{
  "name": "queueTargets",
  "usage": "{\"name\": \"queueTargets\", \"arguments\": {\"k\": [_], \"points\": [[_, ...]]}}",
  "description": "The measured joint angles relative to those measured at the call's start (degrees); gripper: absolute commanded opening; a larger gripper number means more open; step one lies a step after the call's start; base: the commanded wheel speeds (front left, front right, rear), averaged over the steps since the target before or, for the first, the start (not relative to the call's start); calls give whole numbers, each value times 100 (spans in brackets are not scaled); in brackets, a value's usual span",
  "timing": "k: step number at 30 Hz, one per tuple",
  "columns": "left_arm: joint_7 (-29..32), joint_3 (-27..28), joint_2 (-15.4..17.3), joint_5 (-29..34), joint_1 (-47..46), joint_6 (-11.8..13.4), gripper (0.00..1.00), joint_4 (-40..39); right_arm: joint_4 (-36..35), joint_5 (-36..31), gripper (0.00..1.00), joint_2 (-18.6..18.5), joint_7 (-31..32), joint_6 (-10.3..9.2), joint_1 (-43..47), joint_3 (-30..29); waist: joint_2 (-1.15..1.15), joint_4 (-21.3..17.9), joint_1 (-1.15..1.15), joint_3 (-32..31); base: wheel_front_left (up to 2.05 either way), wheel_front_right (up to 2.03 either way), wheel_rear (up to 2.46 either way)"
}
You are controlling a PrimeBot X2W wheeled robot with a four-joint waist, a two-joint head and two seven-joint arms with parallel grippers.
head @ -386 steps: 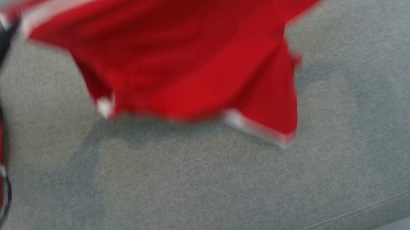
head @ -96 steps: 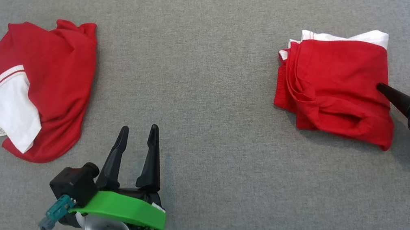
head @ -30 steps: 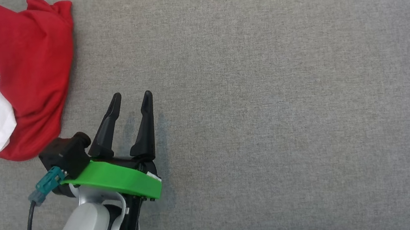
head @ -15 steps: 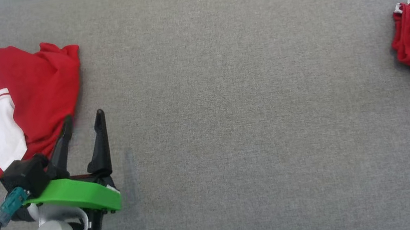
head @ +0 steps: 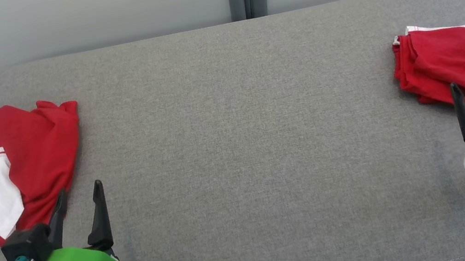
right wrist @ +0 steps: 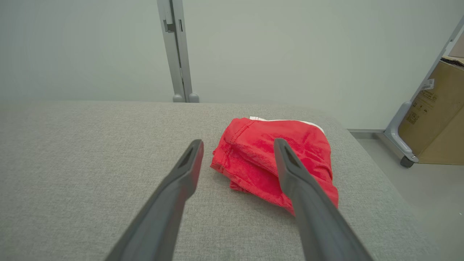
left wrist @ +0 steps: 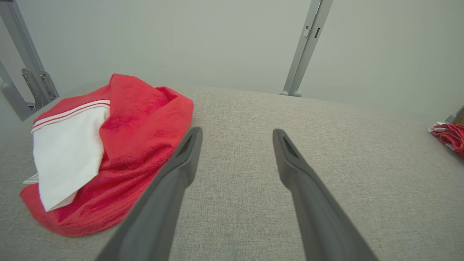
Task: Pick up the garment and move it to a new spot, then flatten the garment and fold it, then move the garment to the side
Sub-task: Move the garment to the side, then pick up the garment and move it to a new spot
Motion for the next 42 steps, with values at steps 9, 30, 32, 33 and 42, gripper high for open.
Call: {"name": "queueTargets", "arguments": {"k": [9,30,32,33,42], "points": [[0,105,-98,215,287,0,100,49,-271,-825,100,695,16,0,634,-1024,0,-80,0,-307,0,0,0],[0,165,-428,515,325,-66,100,13,-1017,-1781,100,1308,16,-1,1376,-1407,0,303,0,-354,0,0,0],[0,288,-436,521,326,-66,100,-2,-1068,-1836,100,1373,16,0,1371,-1168,0,426,0,-353,0,0,0],[0,356,-436,523,327,-65,100,-14,-1085,-1864,100,1429,16,11,1362,-1048,0,490,0,-352,0,0,0],[0,871,-587,569,656,-56,100,-140,-1058,-2156,100,1617,16,312,995,-447,0,1128,0,-364,0,0,0]]}}
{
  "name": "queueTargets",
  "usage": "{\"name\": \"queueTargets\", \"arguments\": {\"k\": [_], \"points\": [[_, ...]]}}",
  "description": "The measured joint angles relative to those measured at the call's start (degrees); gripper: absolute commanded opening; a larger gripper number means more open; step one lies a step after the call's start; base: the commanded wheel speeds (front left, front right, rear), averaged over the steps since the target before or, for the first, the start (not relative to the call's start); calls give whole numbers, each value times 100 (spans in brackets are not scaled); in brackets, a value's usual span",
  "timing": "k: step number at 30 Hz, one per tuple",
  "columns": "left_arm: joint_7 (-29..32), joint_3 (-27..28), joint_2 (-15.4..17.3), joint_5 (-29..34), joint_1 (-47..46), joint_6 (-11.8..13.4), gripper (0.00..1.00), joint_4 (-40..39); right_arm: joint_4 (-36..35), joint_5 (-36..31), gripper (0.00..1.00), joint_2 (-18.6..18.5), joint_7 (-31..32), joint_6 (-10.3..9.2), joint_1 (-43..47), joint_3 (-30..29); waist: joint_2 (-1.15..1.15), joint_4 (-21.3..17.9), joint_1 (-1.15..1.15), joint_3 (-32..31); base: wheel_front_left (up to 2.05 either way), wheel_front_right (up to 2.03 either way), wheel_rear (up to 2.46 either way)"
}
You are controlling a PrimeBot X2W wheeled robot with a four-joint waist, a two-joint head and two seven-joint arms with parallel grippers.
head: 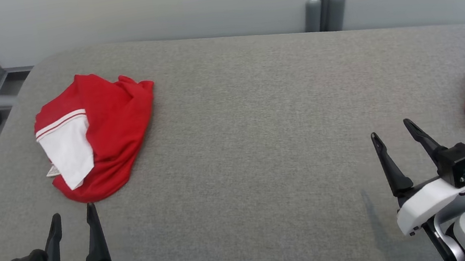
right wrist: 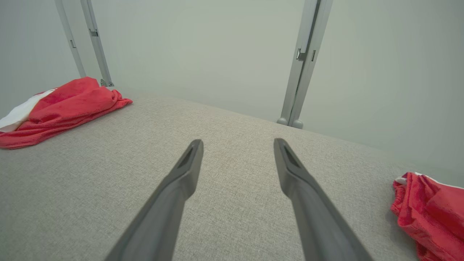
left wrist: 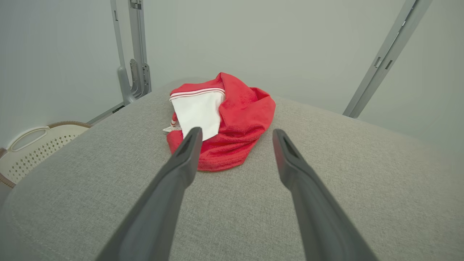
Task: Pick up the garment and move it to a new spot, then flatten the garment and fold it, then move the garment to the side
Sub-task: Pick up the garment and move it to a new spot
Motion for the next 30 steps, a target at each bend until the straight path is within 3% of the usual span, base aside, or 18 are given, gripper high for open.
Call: {"name": "queueTargets", "arguments": {"k": [16,23,30], "points": [[0,135,-79,65,81,-51,100,1,75,-114,100,113,0,-59,20,-126,0,1177,0,-20,0,0,0],[125,205,-205,-452,-155,-245,100,110,-93,-272,100,-37,0,-60,-136,-153,0,1219,0,320,0,0,0],[880,347,-214,-929,-1196,-337,100,513,-277,-437,100,-223,0,-30,-538,-69,0,1094,0,810,0,0,0]]}}
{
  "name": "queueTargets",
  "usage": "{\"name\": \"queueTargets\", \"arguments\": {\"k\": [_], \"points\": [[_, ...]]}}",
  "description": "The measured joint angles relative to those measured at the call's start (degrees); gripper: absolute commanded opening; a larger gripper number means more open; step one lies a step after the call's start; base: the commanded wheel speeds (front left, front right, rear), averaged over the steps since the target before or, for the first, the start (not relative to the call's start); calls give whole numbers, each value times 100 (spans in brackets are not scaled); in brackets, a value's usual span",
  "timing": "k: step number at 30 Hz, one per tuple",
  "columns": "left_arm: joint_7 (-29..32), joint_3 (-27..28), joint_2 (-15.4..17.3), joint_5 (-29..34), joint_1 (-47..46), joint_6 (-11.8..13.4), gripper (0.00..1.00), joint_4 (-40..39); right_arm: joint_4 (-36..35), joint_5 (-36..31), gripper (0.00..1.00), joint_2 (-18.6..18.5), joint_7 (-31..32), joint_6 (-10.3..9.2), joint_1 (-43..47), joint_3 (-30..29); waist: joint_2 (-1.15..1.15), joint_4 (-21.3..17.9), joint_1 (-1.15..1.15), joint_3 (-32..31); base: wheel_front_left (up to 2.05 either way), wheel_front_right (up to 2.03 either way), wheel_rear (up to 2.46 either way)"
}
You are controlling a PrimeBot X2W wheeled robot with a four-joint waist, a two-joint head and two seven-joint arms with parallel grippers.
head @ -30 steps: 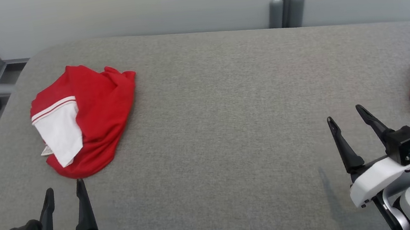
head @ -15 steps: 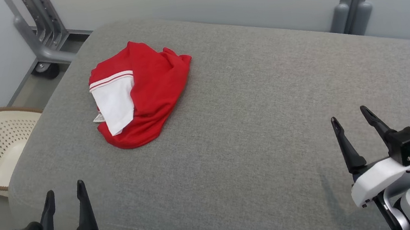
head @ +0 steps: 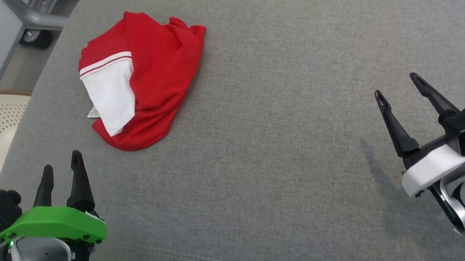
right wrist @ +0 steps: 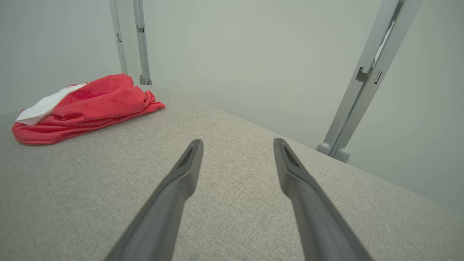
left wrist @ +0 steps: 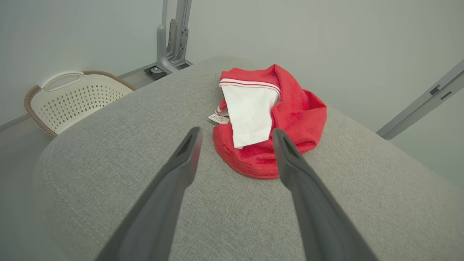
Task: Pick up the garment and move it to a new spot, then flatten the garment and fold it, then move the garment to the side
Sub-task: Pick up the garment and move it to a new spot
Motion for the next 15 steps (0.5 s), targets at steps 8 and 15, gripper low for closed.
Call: {"name": "queueTargets", "arguments": {"k": [8,15], "points": [[751,180,-49,-463,-872,42,100,626,-274,-193,100,-312,133,96,-325,-20,0,-206,0,587,0,0,0],[916,377,-38,-587,-1528,119,100,965,-615,-304,100,-441,245,182,-707,-10,0,-409,0,1113,0,0,0]]}}
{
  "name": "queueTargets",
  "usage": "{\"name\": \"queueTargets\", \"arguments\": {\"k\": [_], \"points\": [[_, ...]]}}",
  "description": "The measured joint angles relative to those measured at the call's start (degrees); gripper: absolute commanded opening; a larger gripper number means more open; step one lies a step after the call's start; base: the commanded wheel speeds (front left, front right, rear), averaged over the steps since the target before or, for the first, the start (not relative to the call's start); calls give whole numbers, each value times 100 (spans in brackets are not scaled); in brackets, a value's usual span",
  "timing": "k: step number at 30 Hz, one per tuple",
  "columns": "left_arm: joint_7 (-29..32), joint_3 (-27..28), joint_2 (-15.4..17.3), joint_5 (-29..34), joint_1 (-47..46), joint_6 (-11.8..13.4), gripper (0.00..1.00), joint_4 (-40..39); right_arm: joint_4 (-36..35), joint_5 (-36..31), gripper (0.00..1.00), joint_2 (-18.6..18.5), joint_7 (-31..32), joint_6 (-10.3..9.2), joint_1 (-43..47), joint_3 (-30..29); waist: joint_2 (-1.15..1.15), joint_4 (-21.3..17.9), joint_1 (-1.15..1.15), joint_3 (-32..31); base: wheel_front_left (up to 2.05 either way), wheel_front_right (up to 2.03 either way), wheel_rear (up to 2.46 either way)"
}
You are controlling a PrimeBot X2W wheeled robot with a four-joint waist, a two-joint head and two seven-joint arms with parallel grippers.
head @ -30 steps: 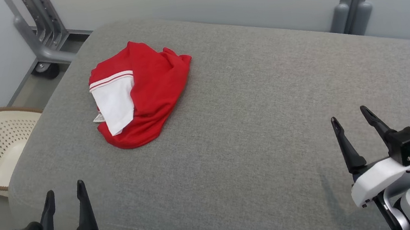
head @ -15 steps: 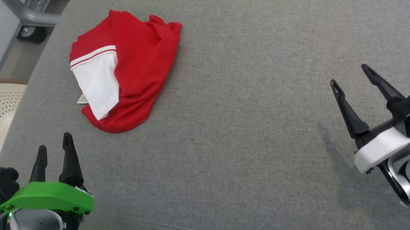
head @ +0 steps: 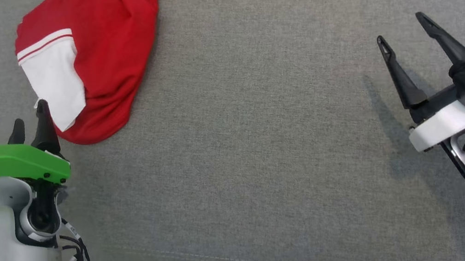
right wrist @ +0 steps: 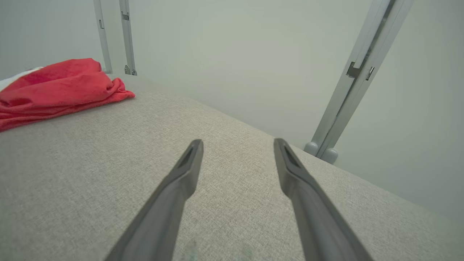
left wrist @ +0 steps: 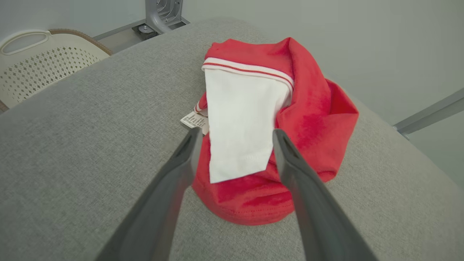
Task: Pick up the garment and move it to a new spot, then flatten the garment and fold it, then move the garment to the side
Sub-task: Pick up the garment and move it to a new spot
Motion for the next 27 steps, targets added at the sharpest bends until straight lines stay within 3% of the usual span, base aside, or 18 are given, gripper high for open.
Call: {"name": "queueTargets", "arguments": {"k": [15,16,17,18,27], "points": [[2,209,-136,-4,-818,167,100,1150,-315,-46,100,-281,82,-2,-298,-287,0,-313,0,959,0,0,0],[-13,221,-140,-21,-832,167,54,1211,-315,-46,100,-282,82,-2,-304,-288,0,-326,0,982,0,0,0],[-52,222,-140,-23,-861,167,23,1278,-315,-46,100,-282,82,-2,-310,-290,0,-341,0,996,0,0,0],[-86,220,-142,-23,-900,167,0,1321,-314,-46,100,-285,81,-3,-311,-302,0,-353,0,1002,0,0,0],[-430,-29,-180,113,-1183,-225,0,1408,-176,7,100,-201,23,-20,-310,-339,0,-354,0,817,0,0,0]]}}
